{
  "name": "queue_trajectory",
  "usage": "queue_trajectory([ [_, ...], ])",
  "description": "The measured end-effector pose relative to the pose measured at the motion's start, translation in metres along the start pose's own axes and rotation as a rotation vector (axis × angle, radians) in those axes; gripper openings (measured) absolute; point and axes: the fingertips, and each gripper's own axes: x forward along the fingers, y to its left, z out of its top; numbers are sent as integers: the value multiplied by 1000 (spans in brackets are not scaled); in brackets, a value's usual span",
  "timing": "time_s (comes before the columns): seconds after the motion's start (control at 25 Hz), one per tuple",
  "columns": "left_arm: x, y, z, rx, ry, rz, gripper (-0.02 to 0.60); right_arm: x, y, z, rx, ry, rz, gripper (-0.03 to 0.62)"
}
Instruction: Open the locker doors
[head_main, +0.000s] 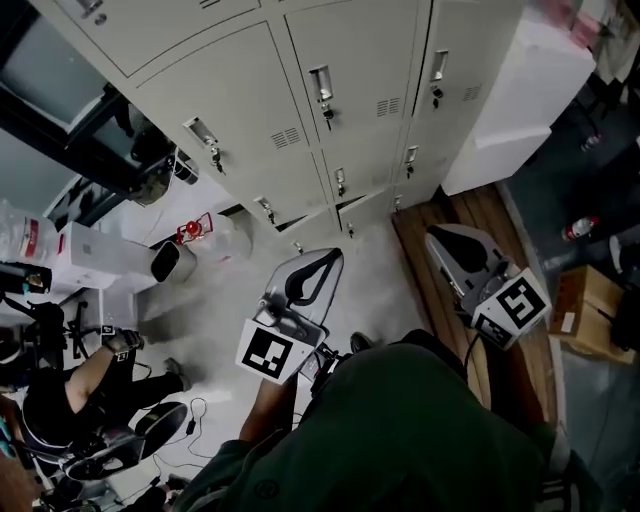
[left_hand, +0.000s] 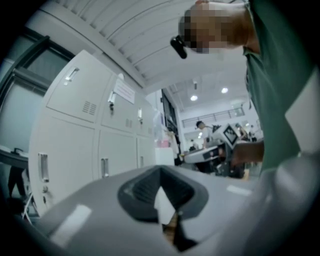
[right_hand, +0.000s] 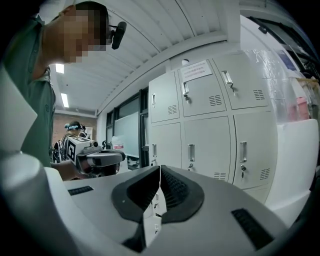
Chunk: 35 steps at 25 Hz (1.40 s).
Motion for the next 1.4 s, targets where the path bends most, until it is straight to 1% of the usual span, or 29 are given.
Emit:
queue_trajectory([
  [0.08, 1, 10, -3, -20, 0, 18, -12, 12, -4, 2, 7, 19, 11, 6],
  [0.16, 4, 22, -6, -44, 8, 43, -12, 27, -10, 8, -9, 15, 35, 6],
  [0.28, 7, 32, -16, -59, 42, 62, -12, 42, -17, 7, -3, 5, 67, 5],
  [0.4, 18, 44, -21, -25, 70, 79, -12, 57, -32, 0, 10, 23, 107, 6],
  [0.44, 25, 49, -20, -17, 66, 94, -12, 63, -40, 1, 6, 32, 124, 6],
  [0.52, 40, 61, -16, -39, 41, 152, -12, 78, -59, 12, -33, 40, 167, 6],
  [0.6, 48, 73, -15, -50, 23, 212, -12, 97, -71, 23, -74, 17, 212, 6],
  [0.68, 47, 74, -18, -40, 43, 227, -12, 105, -68, 21, -61, -15, 245, 5],
  [0.76, 51, 71, -20, -19, 82, 220, -12, 104, -69, 11, -21, 1, 267, 6],
  [0.8, 62, 76, -20, -1, 81, 227, -12, 108, -80, 13, -28, 17, 277, 6],
  [0.92, 91, 94, -12, 31, 33, 296, -12, 127, -111, 21, -76, 25, 335, 6],
  [1.08, 103, 103, -15, 44, 45, 368, -12, 141, -124, 17, -73, 18, 403, 6],
  [1.2, 115, 111, -17, 54, 60, 394, -12, 150, -134, 18, -78, 4, 427, 6],
  [1.4, 129, 122, -18, 71, 85, 398, -12, 168, -143, 21, -63, -16, 434, 6],
])
